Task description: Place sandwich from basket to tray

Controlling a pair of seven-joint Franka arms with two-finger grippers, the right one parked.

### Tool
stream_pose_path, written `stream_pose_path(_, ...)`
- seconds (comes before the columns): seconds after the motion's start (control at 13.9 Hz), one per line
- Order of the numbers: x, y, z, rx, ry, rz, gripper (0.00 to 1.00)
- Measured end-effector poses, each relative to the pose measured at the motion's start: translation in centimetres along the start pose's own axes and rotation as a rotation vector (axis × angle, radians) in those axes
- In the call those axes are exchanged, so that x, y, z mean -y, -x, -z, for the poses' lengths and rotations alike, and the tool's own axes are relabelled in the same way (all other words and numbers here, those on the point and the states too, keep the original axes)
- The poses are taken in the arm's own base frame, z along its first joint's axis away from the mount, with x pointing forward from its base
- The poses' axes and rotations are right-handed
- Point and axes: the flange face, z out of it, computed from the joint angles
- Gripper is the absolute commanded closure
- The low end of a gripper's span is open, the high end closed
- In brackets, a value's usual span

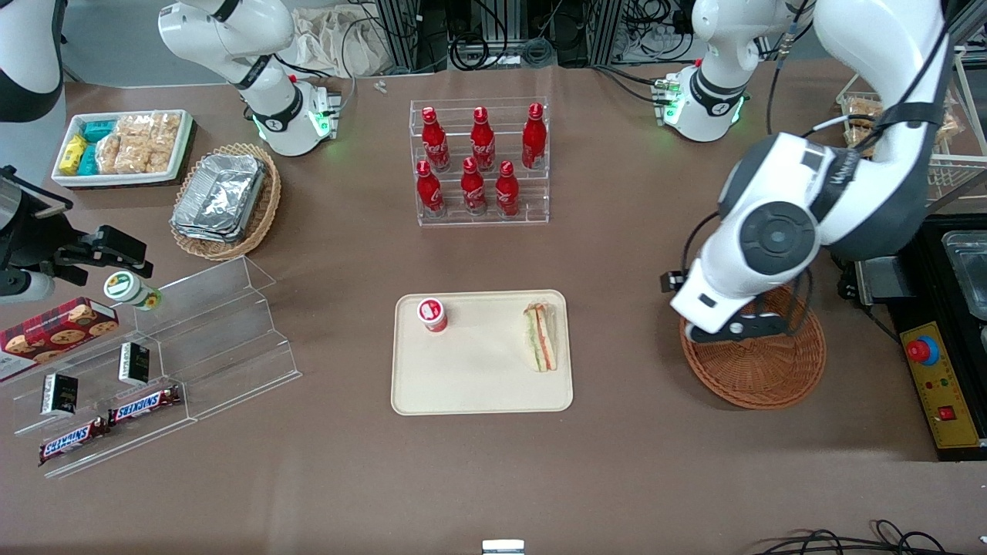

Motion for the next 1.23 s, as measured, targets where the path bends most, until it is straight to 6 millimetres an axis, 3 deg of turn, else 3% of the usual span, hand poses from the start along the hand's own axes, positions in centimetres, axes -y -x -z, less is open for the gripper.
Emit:
stream_pose_path(0.5,5.9,-1.1,1.8,-0.014,0.001,0.026,0.00)
stream_pose_path(1.23,15.6,-2.7,2.3,0.011,0.091,-0.014,0.00)
